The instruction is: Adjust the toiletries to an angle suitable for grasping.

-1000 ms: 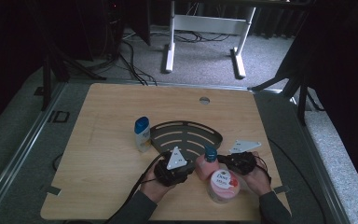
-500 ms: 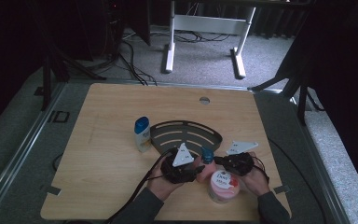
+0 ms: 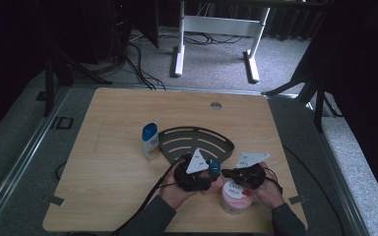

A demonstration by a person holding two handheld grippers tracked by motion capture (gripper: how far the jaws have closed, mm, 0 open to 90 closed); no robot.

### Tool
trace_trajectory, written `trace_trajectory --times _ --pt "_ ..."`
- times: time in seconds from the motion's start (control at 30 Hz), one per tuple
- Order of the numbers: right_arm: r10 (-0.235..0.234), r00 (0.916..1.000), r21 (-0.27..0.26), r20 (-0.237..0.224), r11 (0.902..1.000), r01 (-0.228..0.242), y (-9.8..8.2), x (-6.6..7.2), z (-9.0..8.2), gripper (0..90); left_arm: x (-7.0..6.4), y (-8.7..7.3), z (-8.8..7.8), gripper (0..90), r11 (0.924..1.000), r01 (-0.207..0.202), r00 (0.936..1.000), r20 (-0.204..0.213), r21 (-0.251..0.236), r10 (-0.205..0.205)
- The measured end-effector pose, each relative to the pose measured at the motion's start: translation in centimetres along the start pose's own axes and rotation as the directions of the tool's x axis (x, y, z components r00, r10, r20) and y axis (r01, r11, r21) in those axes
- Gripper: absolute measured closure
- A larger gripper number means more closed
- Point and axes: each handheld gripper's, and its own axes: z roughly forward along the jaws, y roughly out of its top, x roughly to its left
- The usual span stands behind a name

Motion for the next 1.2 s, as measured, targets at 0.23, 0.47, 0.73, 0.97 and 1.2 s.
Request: trace_trajectory --times 0.23,0.47,0.73,0.97,1.2 --pt "-0.011 0.9999 -0.001 -0.010 0.9999 0.011 0.0 0.2 0.0 90.0 -0.2 0.2 0.3 51.9 1.0000 -0.002 0.9999 -0.016 0.001 0.002" --pt "-0.016 0.9995 -0.009 -0.028 0.9998 0.016 0.1 0.2 0.2 90.0 -0.5 0.3 -0.2 52.7 0.9998 -0.011 0.9995 -0.029 0.018 0.011" --pt "-0.011 0.9996 -0.019 -0.026 0.9998 0.011 0.2 0.2 0.1 87.3 -1.0 -0.4 -2.0 52.8 0.9984 -0.024 0.9997 -0.010 0.051 0.024" --pt "0.008 0.9999 -0.016 -0.009 0.9998 -0.008 -0.1 -0.2 0.0 87.3 -0.6 -2.2 -5.7 52.8 0.9969 -0.007 0.9996 -0.028 0.079 0.009" --pt "0.013 0.9998 -0.007 -0.013 0.9999 -0.013 -0.1 -0.3 0.3 87.4 1.2 -4.2 -9.2 52.7 0.9957 0.051 0.9931 -0.109 0.078 -0.043"
